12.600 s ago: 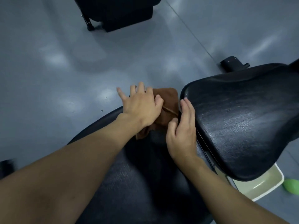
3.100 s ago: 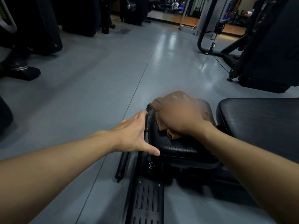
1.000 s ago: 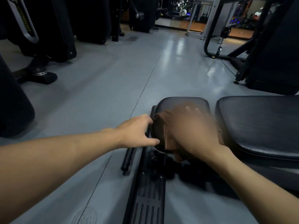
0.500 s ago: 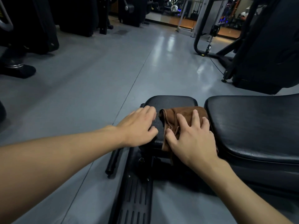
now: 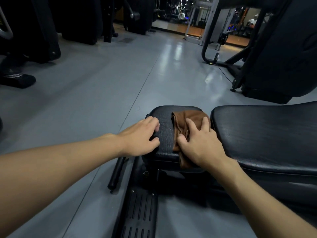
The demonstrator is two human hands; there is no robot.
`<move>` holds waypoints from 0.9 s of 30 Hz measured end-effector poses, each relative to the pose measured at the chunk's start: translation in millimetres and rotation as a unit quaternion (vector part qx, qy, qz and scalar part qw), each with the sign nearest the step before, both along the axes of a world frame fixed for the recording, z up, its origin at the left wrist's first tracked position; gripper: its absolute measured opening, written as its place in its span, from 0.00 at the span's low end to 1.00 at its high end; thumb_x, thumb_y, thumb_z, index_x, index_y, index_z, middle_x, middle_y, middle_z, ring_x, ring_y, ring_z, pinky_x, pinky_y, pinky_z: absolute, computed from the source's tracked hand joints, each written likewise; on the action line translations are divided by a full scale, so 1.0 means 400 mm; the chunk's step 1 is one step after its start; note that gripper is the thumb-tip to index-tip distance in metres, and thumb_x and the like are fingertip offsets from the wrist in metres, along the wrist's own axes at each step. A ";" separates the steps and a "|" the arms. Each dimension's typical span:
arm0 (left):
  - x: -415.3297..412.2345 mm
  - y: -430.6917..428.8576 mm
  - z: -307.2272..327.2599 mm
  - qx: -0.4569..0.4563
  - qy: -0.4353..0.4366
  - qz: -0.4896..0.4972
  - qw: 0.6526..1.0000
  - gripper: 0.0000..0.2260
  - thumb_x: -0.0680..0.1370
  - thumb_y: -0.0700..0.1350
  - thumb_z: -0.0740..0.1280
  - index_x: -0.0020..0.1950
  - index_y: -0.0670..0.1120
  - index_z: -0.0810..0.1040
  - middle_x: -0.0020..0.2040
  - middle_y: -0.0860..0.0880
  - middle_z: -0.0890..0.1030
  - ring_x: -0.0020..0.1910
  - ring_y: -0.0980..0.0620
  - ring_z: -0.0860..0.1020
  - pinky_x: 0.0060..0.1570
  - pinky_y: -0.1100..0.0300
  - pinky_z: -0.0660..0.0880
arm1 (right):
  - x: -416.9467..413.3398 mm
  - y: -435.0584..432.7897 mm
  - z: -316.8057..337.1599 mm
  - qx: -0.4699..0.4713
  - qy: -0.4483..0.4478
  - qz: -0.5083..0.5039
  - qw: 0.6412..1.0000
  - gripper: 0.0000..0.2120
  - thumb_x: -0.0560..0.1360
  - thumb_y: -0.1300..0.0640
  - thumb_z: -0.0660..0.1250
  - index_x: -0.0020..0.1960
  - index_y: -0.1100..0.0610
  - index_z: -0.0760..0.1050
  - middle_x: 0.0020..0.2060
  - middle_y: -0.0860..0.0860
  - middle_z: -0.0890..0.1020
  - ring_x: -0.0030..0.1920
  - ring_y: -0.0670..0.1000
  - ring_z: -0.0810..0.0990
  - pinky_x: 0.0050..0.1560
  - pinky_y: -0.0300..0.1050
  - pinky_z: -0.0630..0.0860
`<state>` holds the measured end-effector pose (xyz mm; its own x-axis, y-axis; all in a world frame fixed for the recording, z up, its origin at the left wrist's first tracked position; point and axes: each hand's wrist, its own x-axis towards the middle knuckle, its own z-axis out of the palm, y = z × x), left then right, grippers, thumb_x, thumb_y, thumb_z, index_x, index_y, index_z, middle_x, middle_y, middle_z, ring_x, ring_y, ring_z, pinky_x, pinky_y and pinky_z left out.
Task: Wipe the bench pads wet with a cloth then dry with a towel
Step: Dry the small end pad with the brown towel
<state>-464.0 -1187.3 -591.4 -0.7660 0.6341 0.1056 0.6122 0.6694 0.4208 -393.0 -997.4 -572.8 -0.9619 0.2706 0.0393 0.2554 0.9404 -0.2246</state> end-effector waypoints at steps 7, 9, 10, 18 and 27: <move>-0.005 0.007 -0.016 -0.003 0.013 0.000 1.000 0.15 0.73 0.54 0.57 0.58 0.51 0.69 0.60 0.52 0.71 0.58 0.51 0.71 0.62 0.54 0.67 | 0.002 0.000 0.007 0.002 -0.012 0.004 1.000 0.33 0.76 0.40 0.59 0.79 0.45 0.55 0.80 0.59 0.47 0.76 0.67 0.55 0.68 0.59 0.65; -0.008 0.006 -0.014 -0.010 0.004 0.004 1.000 0.19 0.72 0.55 0.56 0.61 0.50 0.70 0.62 0.53 0.72 0.62 0.52 0.70 0.65 0.54 0.66 | -0.045 0.019 0.008 -0.007 -0.016 0.008 1.000 0.34 0.75 0.40 0.60 0.79 0.45 0.56 0.80 0.58 0.48 0.77 0.67 0.52 0.69 0.60 0.64; -0.010 0.006 -0.011 -0.009 0.002 0.005 1.000 0.20 0.72 0.55 0.56 0.62 0.50 0.70 0.63 0.53 0.72 0.62 0.52 0.70 0.65 0.54 0.66 | -0.072 0.031 0.008 -0.014 -0.019 0.009 1.000 0.35 0.75 0.40 0.61 0.79 0.44 0.56 0.81 0.58 0.48 0.77 0.67 0.51 0.70 0.61 0.63; -0.015 0.005 -0.009 -0.014 0.012 -0.004 1.000 0.18 0.77 0.53 0.61 0.66 0.49 0.70 0.64 0.52 0.71 0.63 0.52 0.70 0.64 0.57 0.65 | -0.282 0.100 0.036 -0.019 -0.037 0.029 0.999 0.27 0.75 0.38 0.60 0.74 0.38 0.63 0.70 0.55 0.68 0.69 0.66 0.67 0.65 0.58 0.67; -0.107 0.049 0.060 0.061 -0.003 0.013 0.998 0.16 0.80 0.47 0.62 0.67 0.49 0.70 0.65 0.48 0.72 0.64 0.48 0.71 0.62 0.56 0.67 | -0.277 0.120 0.032 0.002 -0.035 0.116 0.993 0.32 0.73 0.29 0.55 0.75 0.35 0.62 0.73 0.48 0.68 0.72 0.59 0.66 0.70 0.60 0.65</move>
<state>-506.8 -1167.7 -567.4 -0.7823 0.5973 0.1769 0.5933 0.6280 0.5036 -503.9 -949.3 -560.0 -0.9987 0.0410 -0.0291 0.0462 0.9768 -0.2093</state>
